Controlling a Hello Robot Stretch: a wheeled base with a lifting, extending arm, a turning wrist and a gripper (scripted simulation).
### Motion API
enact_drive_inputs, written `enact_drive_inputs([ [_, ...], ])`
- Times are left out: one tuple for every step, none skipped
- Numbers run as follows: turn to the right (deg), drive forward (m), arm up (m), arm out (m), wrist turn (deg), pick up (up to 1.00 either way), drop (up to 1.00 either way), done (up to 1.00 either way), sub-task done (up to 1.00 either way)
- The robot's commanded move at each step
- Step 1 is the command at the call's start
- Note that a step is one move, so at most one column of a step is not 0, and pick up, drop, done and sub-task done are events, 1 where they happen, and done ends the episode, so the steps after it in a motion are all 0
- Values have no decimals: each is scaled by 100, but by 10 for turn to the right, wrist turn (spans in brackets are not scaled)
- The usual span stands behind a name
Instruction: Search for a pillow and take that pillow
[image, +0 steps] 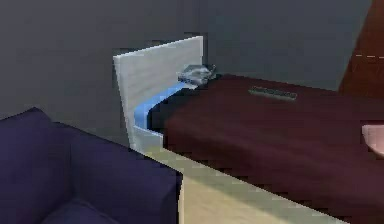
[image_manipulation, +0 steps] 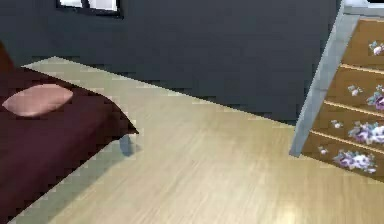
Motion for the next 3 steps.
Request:
enact_drive_inputs([
  [450, 0, 0, 0, 0, 0, 0, 0, 0],
  [450, 0, 0, 0, 0, 0, 0, 0, 0],
  [300, 0, 0, 0, 0, 0, 0, 0, 0],
])
